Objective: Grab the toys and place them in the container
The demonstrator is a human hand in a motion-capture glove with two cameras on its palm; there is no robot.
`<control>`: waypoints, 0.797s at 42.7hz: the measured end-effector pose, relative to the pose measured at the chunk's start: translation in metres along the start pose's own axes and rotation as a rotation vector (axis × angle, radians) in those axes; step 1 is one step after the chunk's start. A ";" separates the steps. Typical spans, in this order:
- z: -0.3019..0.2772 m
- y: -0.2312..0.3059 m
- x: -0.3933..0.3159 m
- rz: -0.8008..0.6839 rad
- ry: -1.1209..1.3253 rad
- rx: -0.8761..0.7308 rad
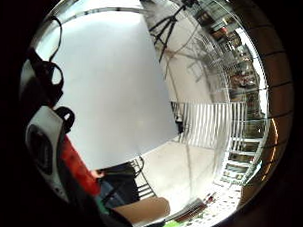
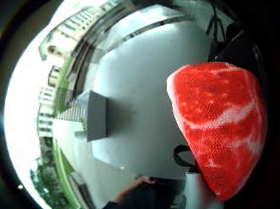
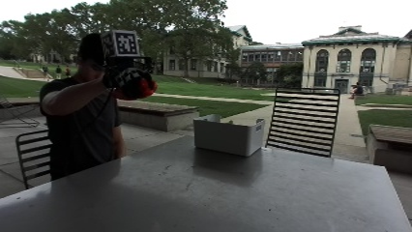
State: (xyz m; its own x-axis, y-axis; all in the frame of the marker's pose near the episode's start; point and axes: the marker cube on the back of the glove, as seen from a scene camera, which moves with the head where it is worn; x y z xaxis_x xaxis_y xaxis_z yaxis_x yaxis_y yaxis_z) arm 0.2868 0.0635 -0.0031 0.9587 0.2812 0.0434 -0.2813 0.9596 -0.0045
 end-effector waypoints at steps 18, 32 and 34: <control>-0.052 -0.018 -0.183 -0.095 -0.037 0.028; -0.028 0.018 -0.367 -0.260 -0.049 0.021; -0.025 0.026 -0.391 -0.273 -0.055 0.030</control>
State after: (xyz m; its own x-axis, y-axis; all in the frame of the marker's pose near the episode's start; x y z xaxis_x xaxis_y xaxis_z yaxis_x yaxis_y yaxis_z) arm -0.0940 -0.0209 -0.0455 0.9956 0.0102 0.0930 -0.0144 0.9989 0.0445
